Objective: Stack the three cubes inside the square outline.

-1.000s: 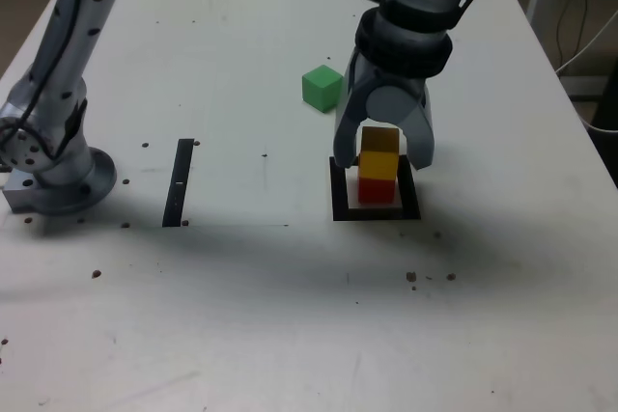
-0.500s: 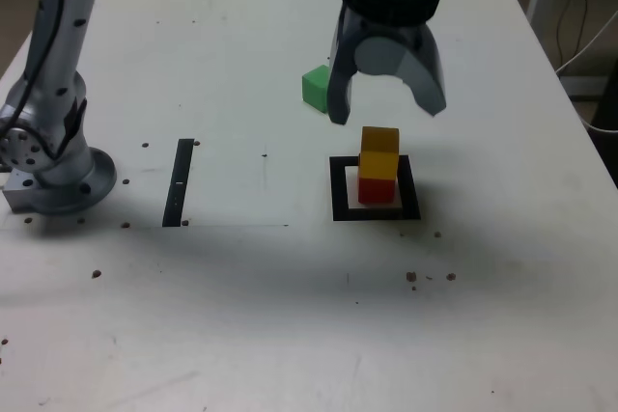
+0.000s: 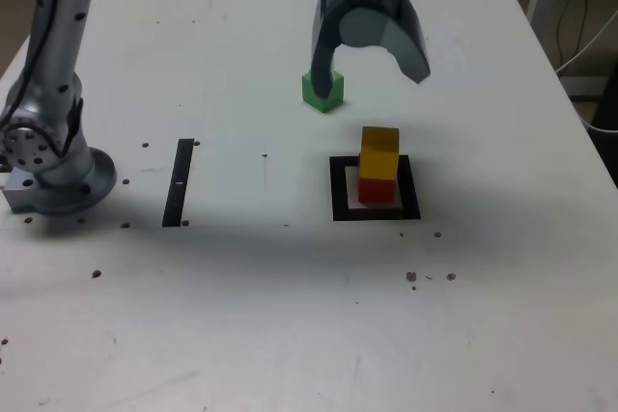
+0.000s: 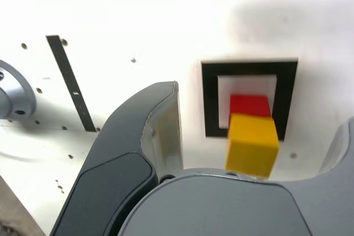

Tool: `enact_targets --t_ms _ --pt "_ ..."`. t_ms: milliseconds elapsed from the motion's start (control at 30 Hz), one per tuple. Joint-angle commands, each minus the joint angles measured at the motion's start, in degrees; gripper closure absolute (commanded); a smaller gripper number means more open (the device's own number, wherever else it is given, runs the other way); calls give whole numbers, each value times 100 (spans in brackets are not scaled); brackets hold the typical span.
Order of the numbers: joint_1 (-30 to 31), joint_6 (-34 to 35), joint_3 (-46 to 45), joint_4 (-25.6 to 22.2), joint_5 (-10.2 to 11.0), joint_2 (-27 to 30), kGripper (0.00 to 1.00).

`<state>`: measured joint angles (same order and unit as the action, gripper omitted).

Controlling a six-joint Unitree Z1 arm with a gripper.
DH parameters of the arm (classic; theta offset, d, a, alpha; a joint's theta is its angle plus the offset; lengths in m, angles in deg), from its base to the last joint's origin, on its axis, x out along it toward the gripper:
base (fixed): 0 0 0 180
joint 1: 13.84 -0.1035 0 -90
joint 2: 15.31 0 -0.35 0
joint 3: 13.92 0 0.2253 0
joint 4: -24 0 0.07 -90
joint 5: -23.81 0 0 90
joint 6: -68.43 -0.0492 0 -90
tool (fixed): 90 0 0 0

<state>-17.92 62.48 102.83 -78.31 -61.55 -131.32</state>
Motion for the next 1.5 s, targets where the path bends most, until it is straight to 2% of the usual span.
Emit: enact_targets --t_ms 0,700,1233,1467 --pt "-118 -84 -34 10 10 77 1" --pt "-1857 -1315 -140 195 196 -76 0" --pt "-2136 -1793 -104 322 318 -306 1" --pt "-2135 -2628 -140 460 531 -260 1"
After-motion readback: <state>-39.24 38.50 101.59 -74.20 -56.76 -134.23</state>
